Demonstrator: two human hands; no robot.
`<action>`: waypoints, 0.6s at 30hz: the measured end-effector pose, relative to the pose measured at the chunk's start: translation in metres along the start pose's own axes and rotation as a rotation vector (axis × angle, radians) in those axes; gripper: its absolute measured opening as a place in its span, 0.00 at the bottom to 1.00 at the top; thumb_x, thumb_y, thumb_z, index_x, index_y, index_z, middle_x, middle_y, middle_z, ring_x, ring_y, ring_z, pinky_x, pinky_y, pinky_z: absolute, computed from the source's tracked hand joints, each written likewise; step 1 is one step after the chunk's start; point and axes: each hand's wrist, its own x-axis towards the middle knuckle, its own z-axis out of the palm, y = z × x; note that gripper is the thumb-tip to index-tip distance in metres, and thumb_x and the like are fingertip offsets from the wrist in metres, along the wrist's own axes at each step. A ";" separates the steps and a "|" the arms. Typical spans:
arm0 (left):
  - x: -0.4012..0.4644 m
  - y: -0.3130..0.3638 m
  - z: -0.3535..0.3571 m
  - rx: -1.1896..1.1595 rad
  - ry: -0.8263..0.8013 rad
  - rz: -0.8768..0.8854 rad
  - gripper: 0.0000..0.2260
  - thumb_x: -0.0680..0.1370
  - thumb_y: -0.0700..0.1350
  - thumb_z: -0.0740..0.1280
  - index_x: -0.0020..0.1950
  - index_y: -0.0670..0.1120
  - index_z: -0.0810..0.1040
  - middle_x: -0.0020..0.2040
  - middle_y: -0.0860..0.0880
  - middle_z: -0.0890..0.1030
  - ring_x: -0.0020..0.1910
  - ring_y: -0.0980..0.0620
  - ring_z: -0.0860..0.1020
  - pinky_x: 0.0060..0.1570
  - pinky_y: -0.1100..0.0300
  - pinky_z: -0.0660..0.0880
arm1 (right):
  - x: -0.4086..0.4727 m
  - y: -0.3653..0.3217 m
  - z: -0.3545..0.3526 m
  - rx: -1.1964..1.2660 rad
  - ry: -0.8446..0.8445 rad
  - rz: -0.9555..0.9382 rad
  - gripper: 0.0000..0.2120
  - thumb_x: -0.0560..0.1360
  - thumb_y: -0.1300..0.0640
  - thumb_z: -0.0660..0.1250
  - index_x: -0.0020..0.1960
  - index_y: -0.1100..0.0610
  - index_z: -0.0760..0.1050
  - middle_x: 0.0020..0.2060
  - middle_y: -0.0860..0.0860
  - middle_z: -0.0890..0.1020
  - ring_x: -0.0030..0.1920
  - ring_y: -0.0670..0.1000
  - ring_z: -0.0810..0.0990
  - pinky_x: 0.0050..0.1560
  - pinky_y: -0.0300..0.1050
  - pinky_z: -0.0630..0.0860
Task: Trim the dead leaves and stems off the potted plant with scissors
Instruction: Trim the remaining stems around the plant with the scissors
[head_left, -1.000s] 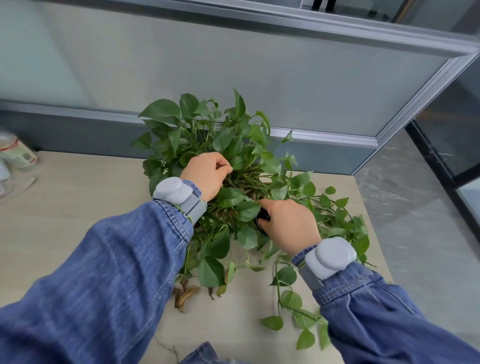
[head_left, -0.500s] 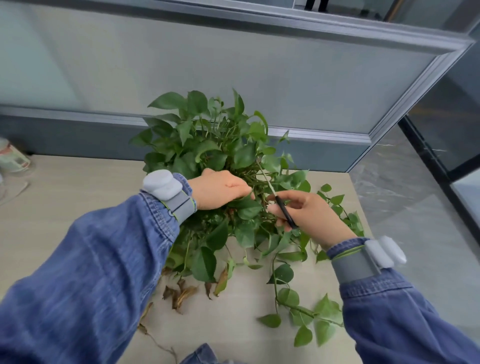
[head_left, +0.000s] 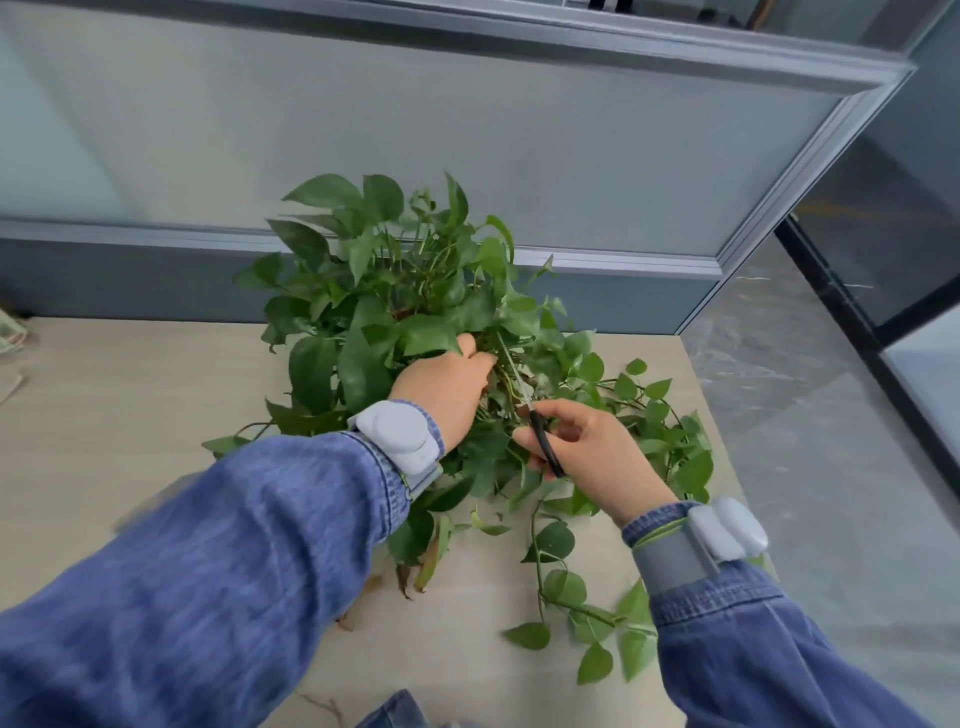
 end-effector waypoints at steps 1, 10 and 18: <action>-0.001 0.000 0.000 0.003 0.025 -0.018 0.14 0.80 0.39 0.58 0.66 0.46 0.72 0.60 0.44 0.68 0.35 0.42 0.72 0.32 0.52 0.67 | 0.000 0.002 0.001 0.004 0.003 -0.005 0.09 0.73 0.54 0.76 0.51 0.46 0.80 0.34 0.61 0.83 0.27 0.43 0.80 0.34 0.35 0.76; -0.002 -0.006 -0.007 -0.078 0.066 -0.184 0.16 0.78 0.38 0.60 0.66 0.47 0.67 0.55 0.43 0.74 0.43 0.41 0.77 0.37 0.50 0.75 | -0.008 0.019 0.013 -0.031 0.123 -0.177 0.17 0.68 0.35 0.71 0.55 0.38 0.78 0.34 0.57 0.80 0.38 0.62 0.80 0.43 0.59 0.81; 0.002 -0.012 -0.007 -0.132 0.048 -0.218 0.11 0.80 0.39 0.58 0.60 0.45 0.75 0.58 0.43 0.73 0.50 0.41 0.76 0.49 0.47 0.76 | -0.005 0.032 0.012 -0.094 -0.012 -0.025 0.15 0.68 0.35 0.71 0.51 0.39 0.78 0.38 0.54 0.84 0.36 0.49 0.79 0.47 0.59 0.81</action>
